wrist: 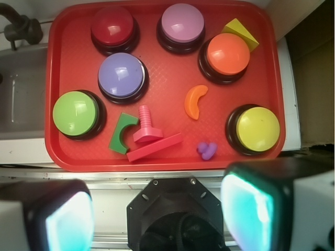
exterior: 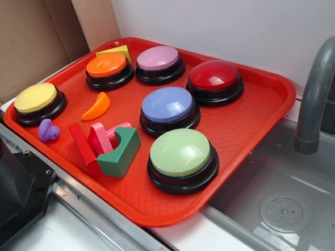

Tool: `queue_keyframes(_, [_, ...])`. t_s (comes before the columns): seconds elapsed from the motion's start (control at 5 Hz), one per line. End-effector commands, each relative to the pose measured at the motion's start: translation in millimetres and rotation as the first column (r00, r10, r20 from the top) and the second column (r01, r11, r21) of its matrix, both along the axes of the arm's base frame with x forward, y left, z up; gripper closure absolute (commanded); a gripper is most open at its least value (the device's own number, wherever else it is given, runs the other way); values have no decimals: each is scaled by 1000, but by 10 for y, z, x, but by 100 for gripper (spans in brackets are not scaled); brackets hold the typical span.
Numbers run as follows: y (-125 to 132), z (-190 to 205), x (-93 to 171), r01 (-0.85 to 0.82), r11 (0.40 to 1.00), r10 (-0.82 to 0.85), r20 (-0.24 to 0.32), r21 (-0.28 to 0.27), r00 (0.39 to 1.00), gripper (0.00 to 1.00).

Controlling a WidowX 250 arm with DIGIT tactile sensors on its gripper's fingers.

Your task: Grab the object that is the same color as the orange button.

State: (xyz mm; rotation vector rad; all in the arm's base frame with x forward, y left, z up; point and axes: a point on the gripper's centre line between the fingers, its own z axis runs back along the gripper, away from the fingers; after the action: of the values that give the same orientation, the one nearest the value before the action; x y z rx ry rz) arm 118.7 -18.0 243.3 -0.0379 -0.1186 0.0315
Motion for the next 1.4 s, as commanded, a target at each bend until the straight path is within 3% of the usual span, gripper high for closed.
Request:
queue_keyframes(0.0, [0, 0, 0, 0, 1000, 0, 0, 0, 1000, 0])
queue_keyframes(0.2, [141, -174, 131, -72, 996, 75, 41, -60, 996, 0])
queue_keyframes(0.6, [313, -770, 468, -206, 973, 214, 64, -106, 975, 0])
queue_keyframes(1.2, [433, -1695, 768, -377, 926, 378, 85, -22, 922, 0])
